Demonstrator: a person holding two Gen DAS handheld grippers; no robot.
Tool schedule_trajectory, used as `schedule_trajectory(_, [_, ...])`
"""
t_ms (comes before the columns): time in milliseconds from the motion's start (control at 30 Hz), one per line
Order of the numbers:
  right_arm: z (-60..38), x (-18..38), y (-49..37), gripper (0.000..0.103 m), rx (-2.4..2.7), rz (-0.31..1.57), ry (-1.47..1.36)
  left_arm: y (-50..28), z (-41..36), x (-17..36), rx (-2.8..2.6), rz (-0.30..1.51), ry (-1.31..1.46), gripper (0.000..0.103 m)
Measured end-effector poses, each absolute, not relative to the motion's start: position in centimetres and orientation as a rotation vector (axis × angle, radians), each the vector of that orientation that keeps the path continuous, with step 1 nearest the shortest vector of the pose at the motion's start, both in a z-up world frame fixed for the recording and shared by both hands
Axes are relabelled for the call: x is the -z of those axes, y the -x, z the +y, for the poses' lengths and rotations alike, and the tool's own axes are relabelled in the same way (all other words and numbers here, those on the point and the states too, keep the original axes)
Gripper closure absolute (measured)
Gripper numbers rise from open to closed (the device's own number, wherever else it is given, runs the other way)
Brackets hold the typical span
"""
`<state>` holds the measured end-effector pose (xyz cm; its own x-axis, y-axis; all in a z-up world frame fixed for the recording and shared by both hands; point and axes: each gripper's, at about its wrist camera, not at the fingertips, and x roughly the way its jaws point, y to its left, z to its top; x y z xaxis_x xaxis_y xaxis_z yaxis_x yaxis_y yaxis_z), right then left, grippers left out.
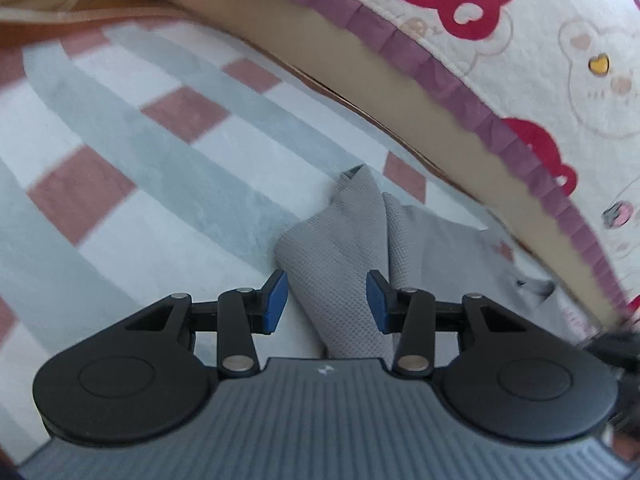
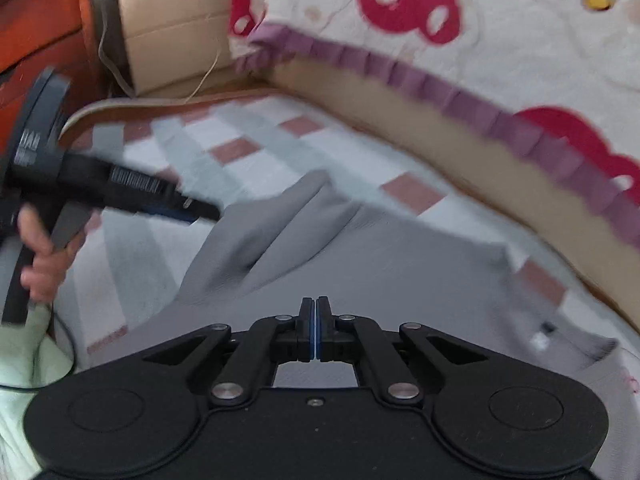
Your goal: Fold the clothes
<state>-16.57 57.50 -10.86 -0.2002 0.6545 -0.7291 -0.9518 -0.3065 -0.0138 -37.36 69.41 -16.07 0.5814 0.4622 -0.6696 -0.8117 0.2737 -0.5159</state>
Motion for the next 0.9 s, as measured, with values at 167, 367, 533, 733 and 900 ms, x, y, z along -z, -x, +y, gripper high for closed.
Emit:
schedule_trajectory(167, [57.5,11.7,16.8,0.103,-1.820,0.464,0.876,34.7,70.8,17.5,-0.843,0.522,0.990,0.055])
schedule_trajectory(367, [58.1,12.5,17.5,0.100,-1.857,0.455,0.906,32.7,71.3,17.5,-0.912,0.515,0.885,0.031])
schedule_trajectory(533, [58.5,13.4,19.1,0.099,-1.873,0.461,0.879,32.1,71.5,17.3,-1.022,0.536,0.704,0.096])
schedule_trajectory(733, [60.4,13.9,20.3,0.096,-1.878,0.643,0.751,36.6,69.4,15.2,-1.162,0.426,0.680,0.096])
schedule_trajectory(900, [62.2,15.1,21.9,0.096,-1.740,0.629,0.838,37.3,69.2,16.4,-1.231,0.416,0.736,0.096])
